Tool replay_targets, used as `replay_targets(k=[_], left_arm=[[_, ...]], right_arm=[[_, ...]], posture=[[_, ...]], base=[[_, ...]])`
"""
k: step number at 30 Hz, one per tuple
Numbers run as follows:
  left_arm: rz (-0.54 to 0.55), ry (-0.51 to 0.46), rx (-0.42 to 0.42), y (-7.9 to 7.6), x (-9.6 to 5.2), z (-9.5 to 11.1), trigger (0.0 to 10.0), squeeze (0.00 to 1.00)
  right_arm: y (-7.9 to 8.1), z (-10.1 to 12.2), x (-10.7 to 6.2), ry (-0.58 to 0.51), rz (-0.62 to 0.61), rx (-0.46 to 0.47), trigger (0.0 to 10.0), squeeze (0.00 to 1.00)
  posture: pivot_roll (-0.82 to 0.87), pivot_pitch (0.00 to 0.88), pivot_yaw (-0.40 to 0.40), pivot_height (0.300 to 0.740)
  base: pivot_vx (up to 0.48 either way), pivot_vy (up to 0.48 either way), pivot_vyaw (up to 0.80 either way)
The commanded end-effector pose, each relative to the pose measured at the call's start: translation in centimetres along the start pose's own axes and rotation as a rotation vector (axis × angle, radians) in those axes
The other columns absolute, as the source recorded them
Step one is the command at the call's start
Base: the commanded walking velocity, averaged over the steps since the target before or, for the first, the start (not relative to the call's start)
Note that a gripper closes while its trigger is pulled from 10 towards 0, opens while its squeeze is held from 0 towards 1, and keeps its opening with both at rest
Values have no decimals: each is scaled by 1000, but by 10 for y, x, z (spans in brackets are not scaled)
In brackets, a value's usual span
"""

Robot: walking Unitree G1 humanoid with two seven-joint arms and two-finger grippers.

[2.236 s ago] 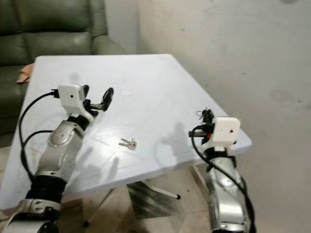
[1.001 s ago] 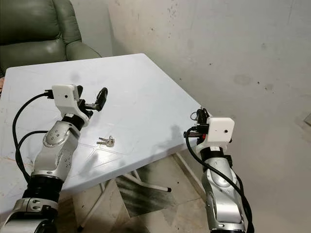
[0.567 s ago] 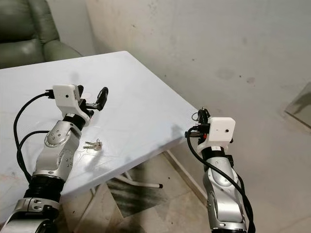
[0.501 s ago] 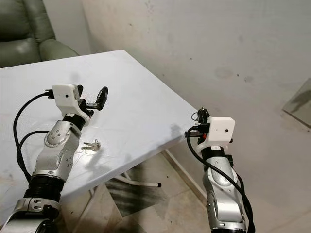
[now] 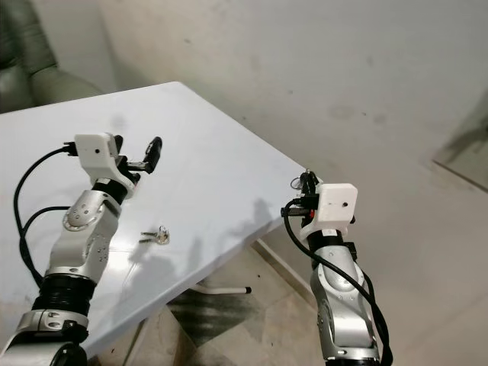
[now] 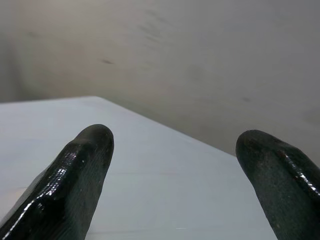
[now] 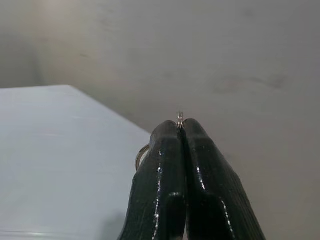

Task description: Hang keys on a hook

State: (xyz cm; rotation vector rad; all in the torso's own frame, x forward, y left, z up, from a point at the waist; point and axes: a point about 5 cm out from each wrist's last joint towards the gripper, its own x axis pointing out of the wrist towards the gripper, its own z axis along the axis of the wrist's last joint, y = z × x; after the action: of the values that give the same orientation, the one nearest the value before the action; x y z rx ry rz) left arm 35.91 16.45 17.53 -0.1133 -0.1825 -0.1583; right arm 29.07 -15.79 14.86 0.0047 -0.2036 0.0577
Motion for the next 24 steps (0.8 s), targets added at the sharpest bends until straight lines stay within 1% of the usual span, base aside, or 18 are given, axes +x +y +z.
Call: replay_targets(k=[1,24], left_arm=[[-43,9,-4,-14,4,-1,10000,0],[-46,29,11,-15,4,-3,10000,0]], right_arm=[[-8,0,-1,8,-24,-16,10000,0],[-9,-3,-3,23,-40,-16,10000,0]], posture=[[-9,0,-45,740],[-10,0,-39,740]], base=[[0,0,-750],[0,0,-748]])
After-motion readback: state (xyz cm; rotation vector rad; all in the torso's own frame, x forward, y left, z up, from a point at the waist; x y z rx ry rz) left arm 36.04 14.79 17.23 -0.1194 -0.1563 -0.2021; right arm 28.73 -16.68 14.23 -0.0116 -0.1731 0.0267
